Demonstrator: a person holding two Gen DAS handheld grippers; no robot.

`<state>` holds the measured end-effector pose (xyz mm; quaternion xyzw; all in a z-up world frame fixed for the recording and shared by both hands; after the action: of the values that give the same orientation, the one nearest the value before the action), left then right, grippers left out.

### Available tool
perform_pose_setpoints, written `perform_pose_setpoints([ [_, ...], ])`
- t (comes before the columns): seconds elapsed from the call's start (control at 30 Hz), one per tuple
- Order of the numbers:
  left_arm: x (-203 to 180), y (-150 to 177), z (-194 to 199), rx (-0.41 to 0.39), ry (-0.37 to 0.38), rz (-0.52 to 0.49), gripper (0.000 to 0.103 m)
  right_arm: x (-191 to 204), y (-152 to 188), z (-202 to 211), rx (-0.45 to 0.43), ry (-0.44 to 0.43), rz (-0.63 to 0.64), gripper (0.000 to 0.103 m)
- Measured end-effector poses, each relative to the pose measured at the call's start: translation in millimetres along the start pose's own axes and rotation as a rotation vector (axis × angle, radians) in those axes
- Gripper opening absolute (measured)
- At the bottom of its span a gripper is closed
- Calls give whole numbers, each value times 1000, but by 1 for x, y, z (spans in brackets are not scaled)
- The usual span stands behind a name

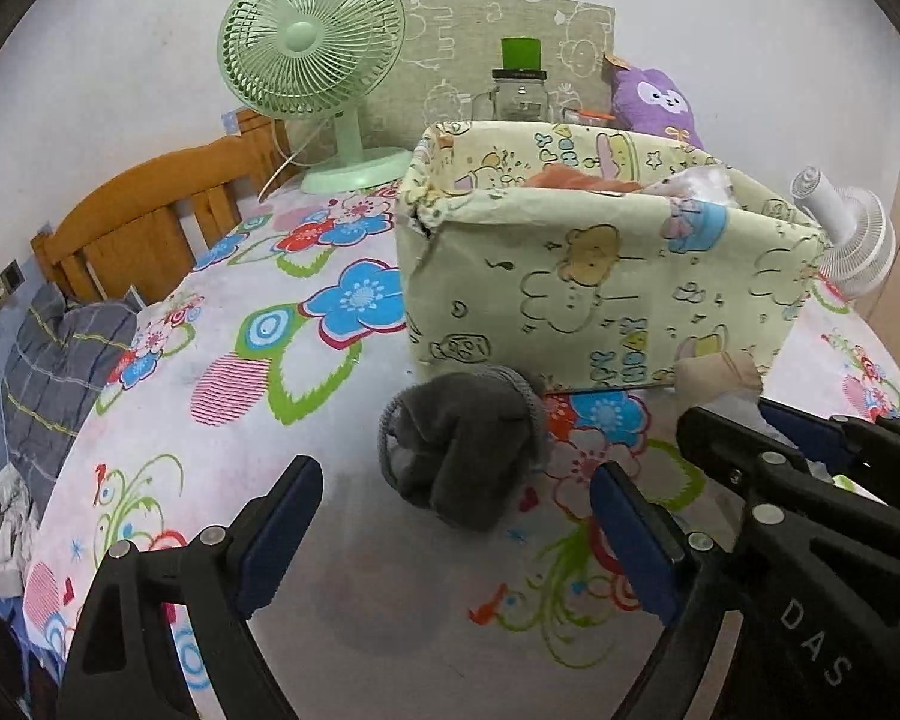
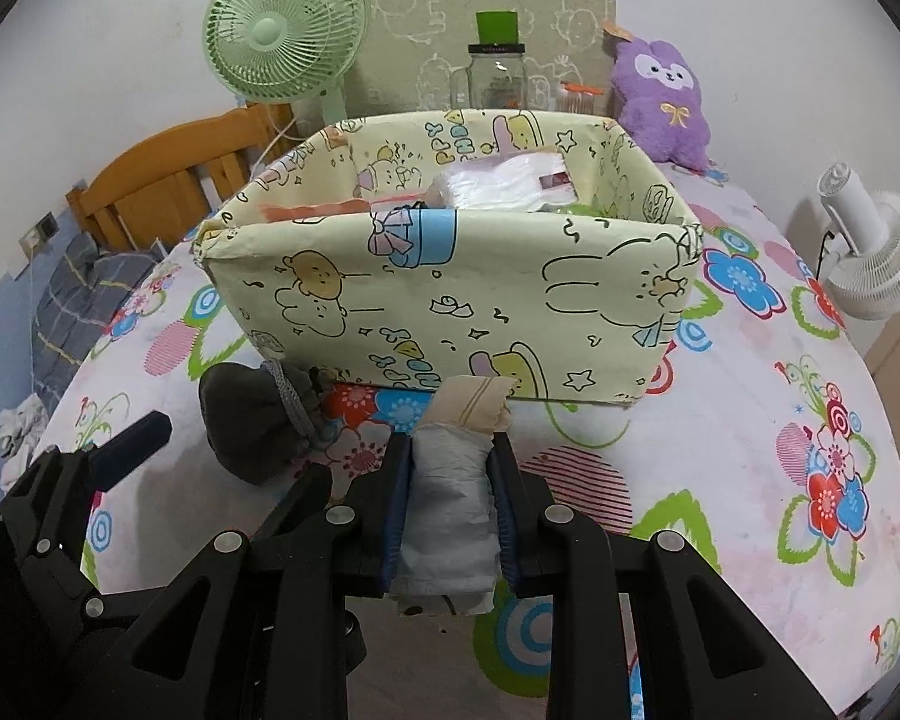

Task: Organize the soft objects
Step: 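Close the right tool on the white cloth while the left tool grasps the grey sock, then lift the grey sock with the left tool while the right tool carries the white cloth over the yellow box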

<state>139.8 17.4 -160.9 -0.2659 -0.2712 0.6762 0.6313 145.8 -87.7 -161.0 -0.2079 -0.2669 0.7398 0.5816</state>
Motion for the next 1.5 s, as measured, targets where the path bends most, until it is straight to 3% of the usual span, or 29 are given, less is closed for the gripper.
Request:
perform_pose_setpoints([
  [0.4, 2, -9, -18, 36, 6, -39, 92, 2, -3, -10, 23, 22, -69, 28],
  [0.63, -16, -5, -21, 64, 97, -54, 64, -4, -3, -13, 30, 30, -80, 28],
  [0.73, -22, -2, -23, 83, 116, -49, 41, -8, -1, -14, 38, 29, -91, 29],
  [1.03, -28, 3, -15, 85, 97, -7, 33, -21, 7, -7, 28, 8, -117, 29],
  [1.5, -39, 7, 20, 66, 114, 30, 32, -33, 13, 22, -27, 13, -122, 29],
])
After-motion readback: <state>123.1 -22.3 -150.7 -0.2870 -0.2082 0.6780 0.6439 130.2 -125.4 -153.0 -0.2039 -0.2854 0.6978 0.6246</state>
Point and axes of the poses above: each gripper's, at about its wrist camera, not at the fingertips, and z roughly against the way its jaws point, x to its left, y to its underside, the point moved 4 cm from there along -z, roughly the way its jaws point, and after that the axes turned 6 degrees about z, right-handed, at the moved point
